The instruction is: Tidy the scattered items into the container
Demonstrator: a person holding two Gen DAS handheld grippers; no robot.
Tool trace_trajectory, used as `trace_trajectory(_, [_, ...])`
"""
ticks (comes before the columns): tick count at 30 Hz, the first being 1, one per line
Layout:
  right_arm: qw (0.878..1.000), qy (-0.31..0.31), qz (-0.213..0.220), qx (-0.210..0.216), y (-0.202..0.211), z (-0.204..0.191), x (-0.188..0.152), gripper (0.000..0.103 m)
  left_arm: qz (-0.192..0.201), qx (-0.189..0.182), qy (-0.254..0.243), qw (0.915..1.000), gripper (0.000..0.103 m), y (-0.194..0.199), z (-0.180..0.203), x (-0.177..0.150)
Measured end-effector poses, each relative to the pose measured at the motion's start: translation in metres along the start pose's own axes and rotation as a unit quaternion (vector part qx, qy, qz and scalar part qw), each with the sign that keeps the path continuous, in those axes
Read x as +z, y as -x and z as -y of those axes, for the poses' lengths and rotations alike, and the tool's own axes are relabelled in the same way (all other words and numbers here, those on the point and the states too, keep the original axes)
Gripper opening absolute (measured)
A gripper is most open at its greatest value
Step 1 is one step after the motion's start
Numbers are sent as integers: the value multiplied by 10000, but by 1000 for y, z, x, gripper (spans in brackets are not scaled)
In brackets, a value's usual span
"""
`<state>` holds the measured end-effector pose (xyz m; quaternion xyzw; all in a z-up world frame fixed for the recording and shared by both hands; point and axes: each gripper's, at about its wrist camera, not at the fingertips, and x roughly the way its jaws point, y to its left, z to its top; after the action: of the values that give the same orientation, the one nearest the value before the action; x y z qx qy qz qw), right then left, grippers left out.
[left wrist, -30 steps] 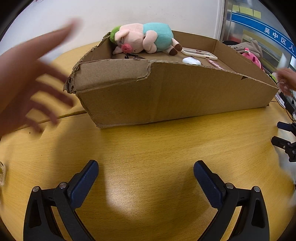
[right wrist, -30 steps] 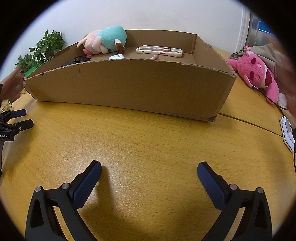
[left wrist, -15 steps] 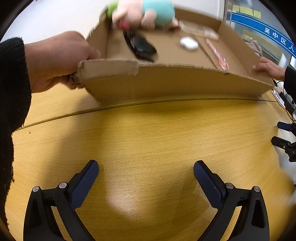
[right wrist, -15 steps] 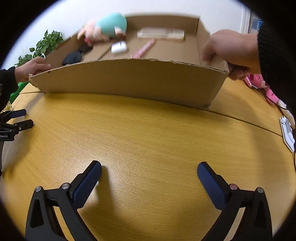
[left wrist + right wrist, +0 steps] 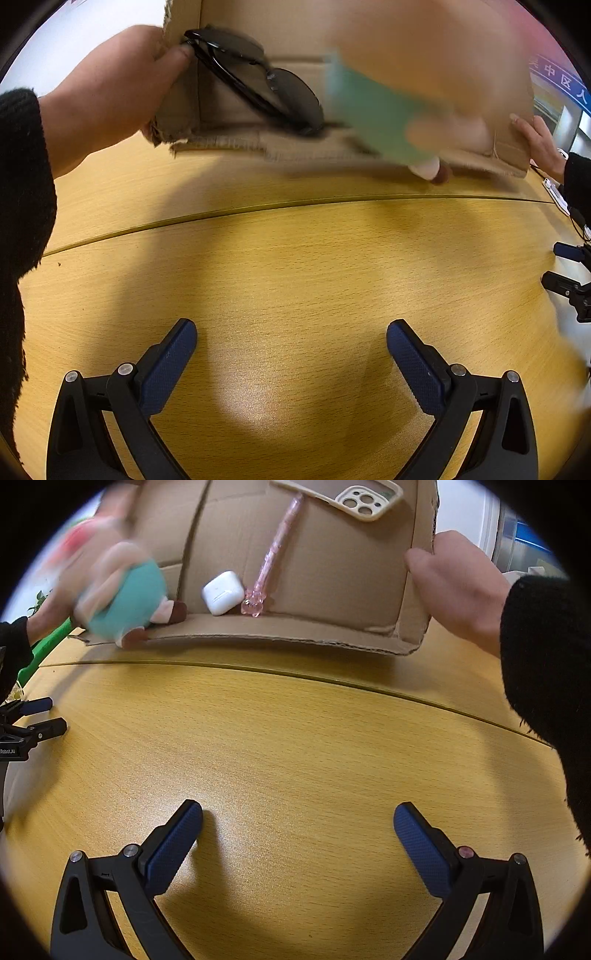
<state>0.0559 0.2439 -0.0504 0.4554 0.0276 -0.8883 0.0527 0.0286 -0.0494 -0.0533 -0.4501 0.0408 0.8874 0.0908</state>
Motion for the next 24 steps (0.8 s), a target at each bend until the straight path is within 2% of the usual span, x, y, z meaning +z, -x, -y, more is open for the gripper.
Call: trace_trajectory(24, [10000, -4, 1, 2, 0, -1, 0, 103, -2, -18, -21, 10000, 103, -2, 0, 0])
